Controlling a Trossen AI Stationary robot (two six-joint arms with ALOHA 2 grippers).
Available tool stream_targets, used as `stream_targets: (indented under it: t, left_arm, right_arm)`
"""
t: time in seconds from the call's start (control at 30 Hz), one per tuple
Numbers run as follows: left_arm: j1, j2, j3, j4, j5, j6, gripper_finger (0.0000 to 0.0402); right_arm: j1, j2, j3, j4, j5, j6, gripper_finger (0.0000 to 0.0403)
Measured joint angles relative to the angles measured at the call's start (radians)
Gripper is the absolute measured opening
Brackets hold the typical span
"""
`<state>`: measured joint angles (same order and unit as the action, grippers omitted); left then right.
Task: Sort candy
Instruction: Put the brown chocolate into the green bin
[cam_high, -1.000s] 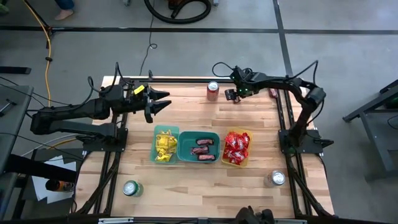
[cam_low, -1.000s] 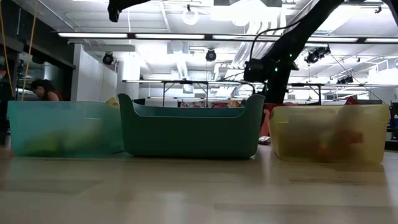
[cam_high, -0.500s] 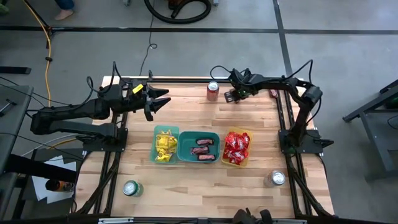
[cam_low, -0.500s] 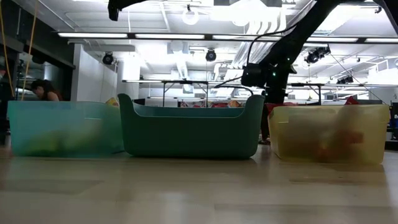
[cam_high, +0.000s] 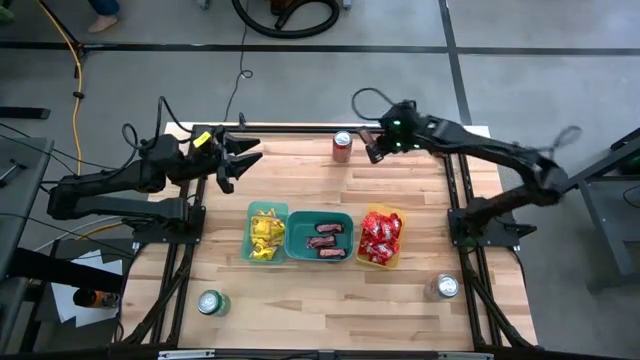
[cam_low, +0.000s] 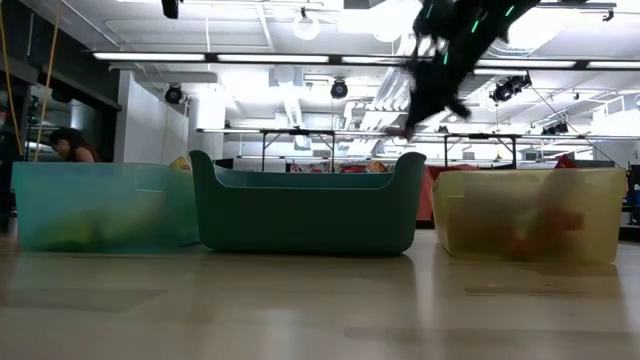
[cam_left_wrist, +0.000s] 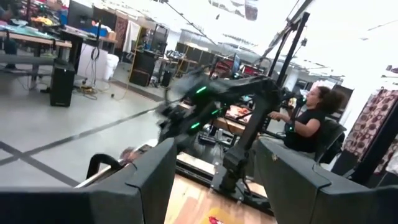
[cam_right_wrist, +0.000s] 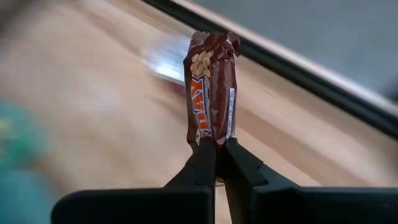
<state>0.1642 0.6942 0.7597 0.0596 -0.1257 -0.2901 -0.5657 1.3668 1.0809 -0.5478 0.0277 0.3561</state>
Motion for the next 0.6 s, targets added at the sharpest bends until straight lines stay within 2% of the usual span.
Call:
stream_targets:
  t: [0.13, 0.23, 0.43, 0.6]
  left_arm:
    - [0.0, -0.004, 0.0, -0.001, 0.0, 0.0, 0.0207]
    - [0.0, -0.001, 0.0, 0.0, 0.0, -0.013, 0.0207]
    - [0.0, 0.009, 0.0, 0.007, 0.0, -0.022, 0.0207]
    - [0.0, 0.009, 0.0, 0.02, 0.0, -0.023, 0.0207]
  right_arm:
    - [0.119, -0.147, 0.0, 0.137, -0.108, -0.012, 0.0003]
    - [0.24, -0.201, 0.001, 0.246, -0.145, -0.026, 0.0002]
    - [0.473, -0.167, 0.001, 0.472, -0.139, -0.105, 0.0001]
    - [0.561, -0.112, 0.001, 0.561, -0.137, -0.14, 0.0001]
